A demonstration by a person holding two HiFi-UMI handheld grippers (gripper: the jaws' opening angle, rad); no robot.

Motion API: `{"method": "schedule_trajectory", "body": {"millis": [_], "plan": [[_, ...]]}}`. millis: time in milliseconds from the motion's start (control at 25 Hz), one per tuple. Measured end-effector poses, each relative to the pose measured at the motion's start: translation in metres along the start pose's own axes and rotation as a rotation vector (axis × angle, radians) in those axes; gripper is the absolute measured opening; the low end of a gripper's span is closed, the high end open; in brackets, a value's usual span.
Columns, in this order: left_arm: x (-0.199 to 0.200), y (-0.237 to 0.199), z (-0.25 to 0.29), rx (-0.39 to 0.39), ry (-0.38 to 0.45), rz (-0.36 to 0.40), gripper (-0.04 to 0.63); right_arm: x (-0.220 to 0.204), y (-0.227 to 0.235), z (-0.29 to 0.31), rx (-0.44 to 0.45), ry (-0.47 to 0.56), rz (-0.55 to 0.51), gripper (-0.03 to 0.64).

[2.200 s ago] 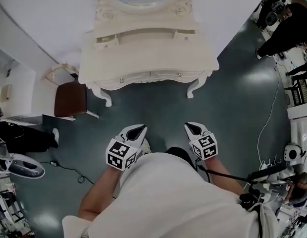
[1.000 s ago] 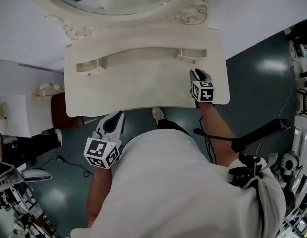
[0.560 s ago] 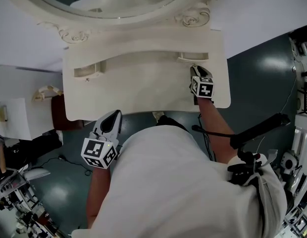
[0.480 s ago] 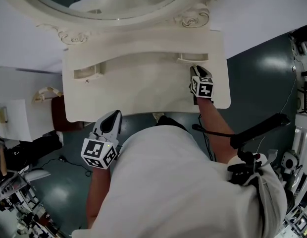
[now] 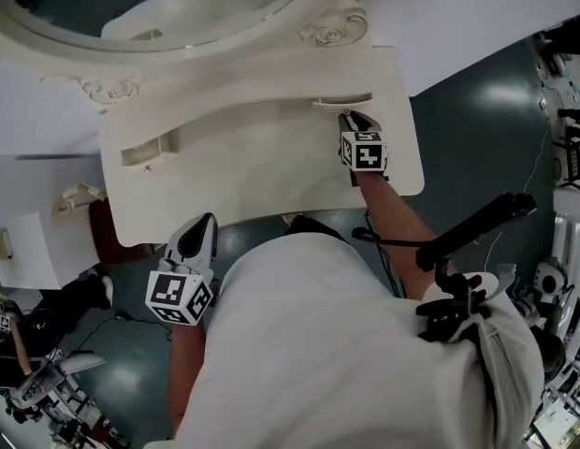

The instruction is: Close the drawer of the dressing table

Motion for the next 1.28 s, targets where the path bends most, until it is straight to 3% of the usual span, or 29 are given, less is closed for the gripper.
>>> {"method": "schedule_trajectory", "body": {"millis": [440,1280], "plan": [[0.007,-0.001,0.0,0.026,-0.008,-0.005,0.0,0.03,0.008,0.016,-0.006,0.013,-0.012,0.101],[-0.003,-0.004,-0.005,0.045,-0.009,-0.049,0.0,0.035,0.009,0.025,-0.003,-0.001,-0.016,0.097]]}}
Point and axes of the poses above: the fingertips, and each gripper's own axes: z forward along the fingers, y to its right, x out of its top, the point moved 9 cm from there along -z, backward along the fingers, and after that the axes turned 11 degrees about -y, right-handed, at the moved point
